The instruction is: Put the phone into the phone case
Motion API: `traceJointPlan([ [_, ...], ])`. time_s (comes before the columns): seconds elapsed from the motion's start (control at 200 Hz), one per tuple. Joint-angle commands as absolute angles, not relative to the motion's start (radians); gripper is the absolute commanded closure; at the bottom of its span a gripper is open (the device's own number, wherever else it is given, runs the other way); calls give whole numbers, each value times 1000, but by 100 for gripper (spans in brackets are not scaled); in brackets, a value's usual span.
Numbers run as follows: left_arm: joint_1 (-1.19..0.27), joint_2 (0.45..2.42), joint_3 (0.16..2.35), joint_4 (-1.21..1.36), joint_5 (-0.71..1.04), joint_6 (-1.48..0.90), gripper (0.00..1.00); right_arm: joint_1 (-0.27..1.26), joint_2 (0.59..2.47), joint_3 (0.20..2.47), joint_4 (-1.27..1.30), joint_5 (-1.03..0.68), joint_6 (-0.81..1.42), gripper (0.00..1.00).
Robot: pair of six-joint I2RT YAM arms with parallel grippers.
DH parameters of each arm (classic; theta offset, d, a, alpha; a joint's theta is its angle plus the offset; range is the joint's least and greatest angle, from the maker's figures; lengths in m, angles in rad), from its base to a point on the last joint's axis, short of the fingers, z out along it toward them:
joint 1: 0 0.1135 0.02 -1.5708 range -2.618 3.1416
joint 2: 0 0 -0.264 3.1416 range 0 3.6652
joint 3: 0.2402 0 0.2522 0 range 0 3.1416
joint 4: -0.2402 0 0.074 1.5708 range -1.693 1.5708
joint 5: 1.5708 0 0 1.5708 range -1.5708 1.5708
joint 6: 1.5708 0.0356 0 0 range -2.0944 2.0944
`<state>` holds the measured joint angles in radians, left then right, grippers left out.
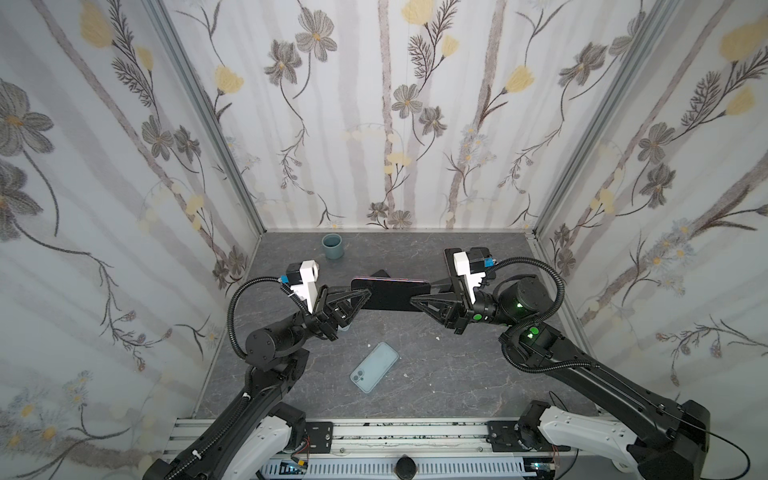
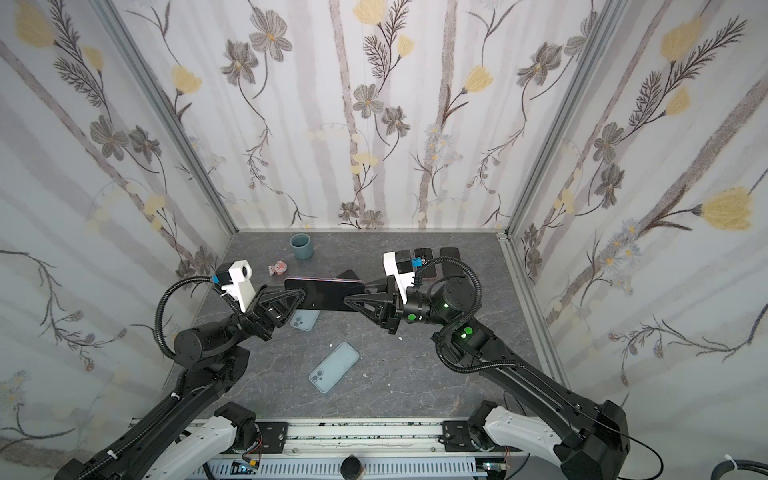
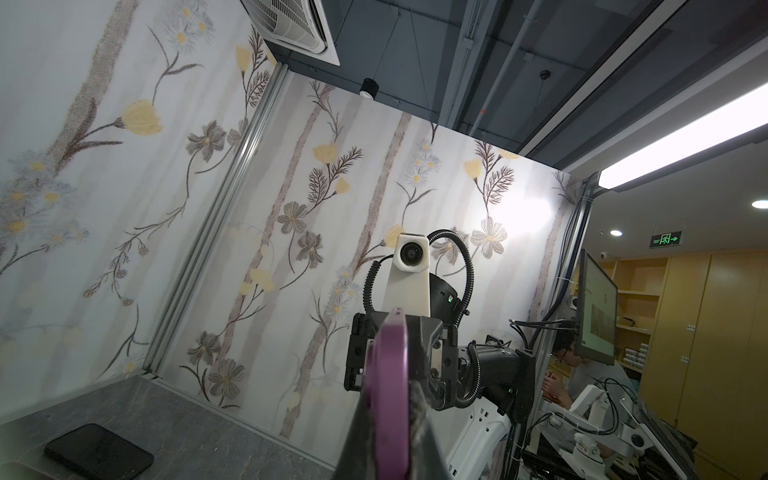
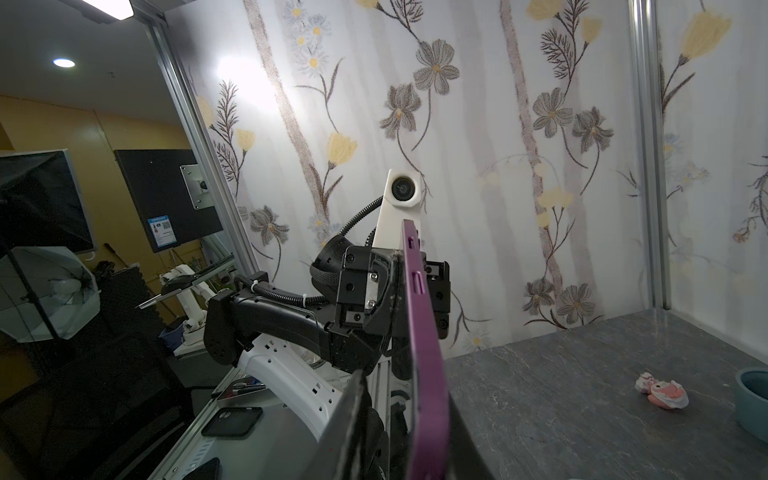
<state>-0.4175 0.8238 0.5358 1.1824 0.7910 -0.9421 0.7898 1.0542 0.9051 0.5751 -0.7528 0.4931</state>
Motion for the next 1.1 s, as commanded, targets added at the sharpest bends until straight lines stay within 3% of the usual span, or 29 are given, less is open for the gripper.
traceJointPlan([
  [0.0,-420,823,544,1236,792,-938,100,793,1057,913,646,-784,502,81],
  [0.18,-421,817,543,1213,790,-927,100,795,1050,903,643,-791,491,100],
  [0.43,-419,798,546,1121,744,-874,100,793,1029,882,622,-708,455,100],
  [0.455,-421,791,545,1105,730,-861,86,793,1027,881,623,-700,452,100],
  [0.485,-420,782,546,1075,707,-838,58,793,1024,879,621,-694,450,100],
  [0.505,-420,775,545,1048,690,-819,46,793,1023,878,621,-691,446,100],
  [0.594,-419,742,534,945,596,-748,36,790,1020,874,611,-686,430,100],
  [0.774,-420,669,492,765,318,-687,34,784,1009,869,610,-689,430,100],
  [0.944,-420,620,496,440,8,-669,37,782,997,868,613,-716,434,100],
  [1.094,-422,676,545,164,-26,-696,44,779,993,872,645,-757,453,100],
])
